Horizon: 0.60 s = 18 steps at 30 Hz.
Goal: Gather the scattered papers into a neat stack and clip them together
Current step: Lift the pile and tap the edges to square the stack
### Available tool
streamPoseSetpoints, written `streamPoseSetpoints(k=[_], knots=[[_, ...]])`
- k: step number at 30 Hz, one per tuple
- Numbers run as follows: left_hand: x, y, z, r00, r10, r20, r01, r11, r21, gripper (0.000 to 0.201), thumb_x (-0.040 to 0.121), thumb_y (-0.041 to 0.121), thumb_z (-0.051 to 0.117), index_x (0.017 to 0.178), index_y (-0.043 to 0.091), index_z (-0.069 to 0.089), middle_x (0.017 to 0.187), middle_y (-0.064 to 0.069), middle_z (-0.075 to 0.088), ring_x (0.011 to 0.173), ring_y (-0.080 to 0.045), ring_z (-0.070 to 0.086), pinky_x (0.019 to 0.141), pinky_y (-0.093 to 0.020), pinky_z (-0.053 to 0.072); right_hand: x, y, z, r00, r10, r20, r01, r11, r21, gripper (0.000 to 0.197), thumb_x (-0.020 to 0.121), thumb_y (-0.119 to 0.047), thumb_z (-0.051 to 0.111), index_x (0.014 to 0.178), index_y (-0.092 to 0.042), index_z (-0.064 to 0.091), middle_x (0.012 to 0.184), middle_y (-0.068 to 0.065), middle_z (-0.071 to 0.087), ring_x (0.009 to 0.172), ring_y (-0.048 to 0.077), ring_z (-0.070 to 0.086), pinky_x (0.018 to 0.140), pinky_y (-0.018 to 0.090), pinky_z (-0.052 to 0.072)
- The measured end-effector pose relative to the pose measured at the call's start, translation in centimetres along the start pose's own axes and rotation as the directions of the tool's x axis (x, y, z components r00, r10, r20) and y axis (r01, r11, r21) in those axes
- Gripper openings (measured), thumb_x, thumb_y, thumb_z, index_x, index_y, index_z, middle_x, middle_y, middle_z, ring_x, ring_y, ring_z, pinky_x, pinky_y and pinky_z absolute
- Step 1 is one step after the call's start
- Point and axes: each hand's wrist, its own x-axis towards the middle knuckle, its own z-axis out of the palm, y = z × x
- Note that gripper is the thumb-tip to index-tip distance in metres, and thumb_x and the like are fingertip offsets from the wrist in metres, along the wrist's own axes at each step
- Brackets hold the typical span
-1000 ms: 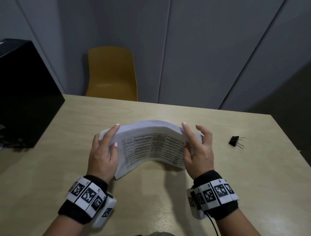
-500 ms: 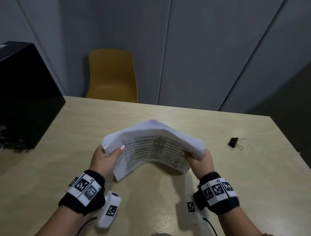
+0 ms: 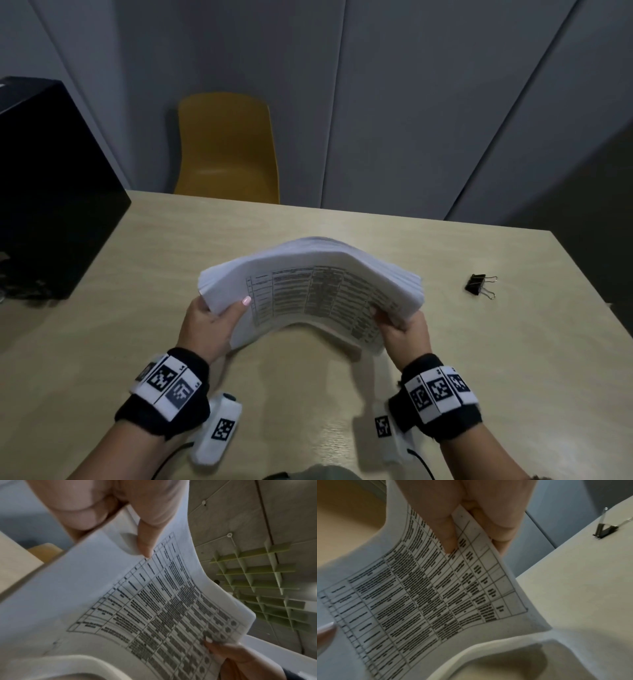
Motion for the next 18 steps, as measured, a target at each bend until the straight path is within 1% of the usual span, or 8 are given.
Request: streamPoseSetpoints(k=[2, 4, 6, 8, 9, 11, 15, 18], knots=[[0.2, -0.4, -0.1, 0.999, -0.043, 0.006, 0.043, 0.999, 0.006, 0.022, 0.076, 0.005, 0.073, 0.078, 0.022, 0.06, 0.068, 0.016, 0.068, 0.073, -0.005, 0.065, 0.064, -0.018, 0.048, -0.2, 0.1, -0.1, 0.998, 0.04, 0.057, -0.04, 0.999, -0.004, 0.023, 0.08, 0.0, 0.065, 0.095, -0.017, 0.061, 0.095, 0.01, 0.066, 0.092, 0.026, 0.062, 0.081, 0.04, 0.053], [0.2, -1.1, 0.1, 0.995, -0.103, 0.006, 0.103, 0.994, 0.026, 0.021, 0.075, 0.006, 0.074, 0.089, 0.015, 0.06, 0.089, 0.0, 0.067, 0.09, -0.02, 0.062, 0.075, -0.026, 0.045, -0.5, 0.5, 0.3, 0.99, 0.082, 0.111, -0.073, 0.994, -0.082, 0.022, 0.08, -0.001, 0.066, 0.098, -0.013, 0.062, 0.096, 0.007, 0.066, 0.095, 0.026, 0.063, 0.083, 0.04, 0.053], [-0.2, -1.4, 0.4, 0.995, -0.097, -0.007, 0.097, 0.995, 0.025, 0.024, 0.078, 0.007, 0.072, 0.097, 0.012, 0.058, 0.098, -0.007, 0.062, 0.093, -0.024, 0.058, 0.08, -0.028, 0.041, -0.6, 0.9, 0.7, 0.994, 0.079, 0.074, -0.07, 0.991, -0.111, 0.018, 0.082, 0.002, 0.062, 0.098, -0.006, 0.064, 0.093, 0.007, 0.065, 0.092, 0.026, 0.063, 0.077, 0.032, 0.052], [-0.4, -1.2, 0.6, 0.997, -0.065, -0.028, 0.066, 0.998, 0.014, 0.022, 0.08, 0.006, 0.07, 0.096, 0.013, 0.057, 0.098, -0.005, 0.061, 0.09, -0.022, 0.056, 0.081, -0.027, 0.04, -0.6, 0.7, 0.7, 0.999, 0.042, 0.007, -0.041, 0.994, -0.1, 0.013, 0.083, 0.004, 0.06, 0.093, -0.001, 0.066, 0.088, 0.006, 0.064, 0.085, 0.024, 0.061, 0.064, 0.021, 0.05], [-0.4, -1.0, 0.7, 0.998, -0.055, -0.043, 0.055, 0.998, 0.005, 0.022, 0.079, 0.005, 0.07, 0.096, 0.012, 0.057, 0.098, -0.005, 0.06, 0.089, -0.021, 0.056, 0.081, -0.027, 0.04, -0.5, 0.7, 0.6, 1.0, 0.028, -0.014, -0.029, 0.996, -0.089, 0.012, 0.083, 0.004, 0.06, 0.092, 0.0, 0.066, 0.087, 0.007, 0.064, 0.083, 0.023, 0.061, 0.063, 0.02, 0.05], [-0.2, -1.1, 0.6, 0.997, -0.07, -0.037, 0.07, 0.998, -0.005, 0.025, 0.078, 0.005, 0.071, 0.097, 0.012, 0.056, 0.098, -0.006, 0.06, 0.09, -0.021, 0.055, 0.081, -0.028, 0.04, -0.4, 0.9, 0.5, 0.999, 0.037, -0.003, -0.037, 0.994, -0.101, 0.015, 0.082, 0.003, 0.061, 0.097, 0.001, 0.066, 0.091, 0.008, 0.065, 0.085, 0.023, 0.061, 0.071, 0.028, 0.051], [-0.4, -2.6, 0.7, 0.986, -0.16, 0.057, 0.154, 0.984, 0.089, 0.032, 0.079, 0.011, 0.072, 0.104, 0.016, 0.053, 0.103, -0.006, 0.059, 0.097, -0.024, 0.055, 0.084, -0.029, 0.04, -0.9, 1.8, 1.0, 0.984, 0.169, 0.063, -0.153, 0.966, -0.209, 0.021, 0.082, -0.002, 0.063, 0.103, -0.001, 0.063, 0.096, 0.009, 0.063, 0.092, 0.025, 0.061, 0.081, 0.037, 0.052], [-0.9, -2.3, 0.9, 0.994, -0.106, 0.03, 0.104, 0.992, 0.077, 0.023, 0.082, 0.01, 0.067, 0.103, 0.012, 0.056, 0.101, -0.006, 0.059, 0.097, -0.026, 0.057, 0.082, -0.028, 0.039, -0.9, 1.7, 0.8, 0.994, 0.111, 0.008, -0.107, 0.974, -0.202, 0.016, 0.084, -0.002, 0.061, 0.099, 0.002, 0.065, 0.091, 0.009, 0.063, 0.088, 0.027, 0.061, 0.076, 0.035, 0.05]])
